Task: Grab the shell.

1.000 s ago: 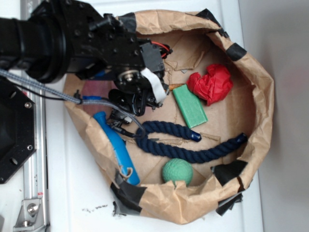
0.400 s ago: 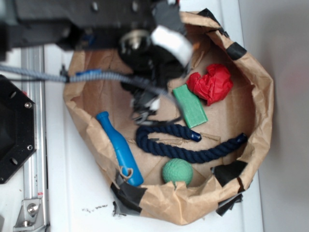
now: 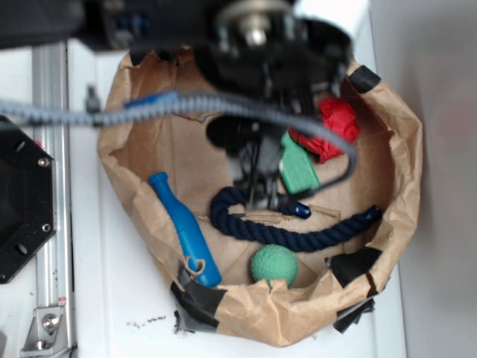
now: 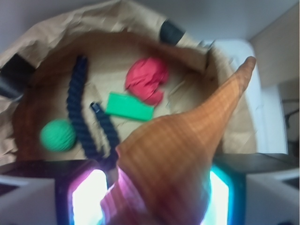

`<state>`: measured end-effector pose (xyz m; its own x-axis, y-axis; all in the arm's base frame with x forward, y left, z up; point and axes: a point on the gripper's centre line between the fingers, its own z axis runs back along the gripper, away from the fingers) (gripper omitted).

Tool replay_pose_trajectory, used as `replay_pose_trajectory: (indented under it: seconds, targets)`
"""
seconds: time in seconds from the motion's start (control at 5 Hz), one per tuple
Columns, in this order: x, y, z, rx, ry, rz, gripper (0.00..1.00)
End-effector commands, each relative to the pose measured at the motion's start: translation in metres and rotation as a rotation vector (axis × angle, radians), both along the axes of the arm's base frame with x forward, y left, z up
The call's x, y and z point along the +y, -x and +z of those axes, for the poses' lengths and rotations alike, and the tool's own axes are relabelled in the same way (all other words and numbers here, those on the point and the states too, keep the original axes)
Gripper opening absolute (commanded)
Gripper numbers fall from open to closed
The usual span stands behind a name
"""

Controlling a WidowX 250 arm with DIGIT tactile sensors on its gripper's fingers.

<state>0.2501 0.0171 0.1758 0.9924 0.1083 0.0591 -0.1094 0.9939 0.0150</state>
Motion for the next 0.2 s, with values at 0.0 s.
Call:
replay_pose_trajectory:
  seconds: [0.0]
  targets:
    - [-0.0267,-0.0022,0.0128,-0.096,0.014,-0.041,0.0]
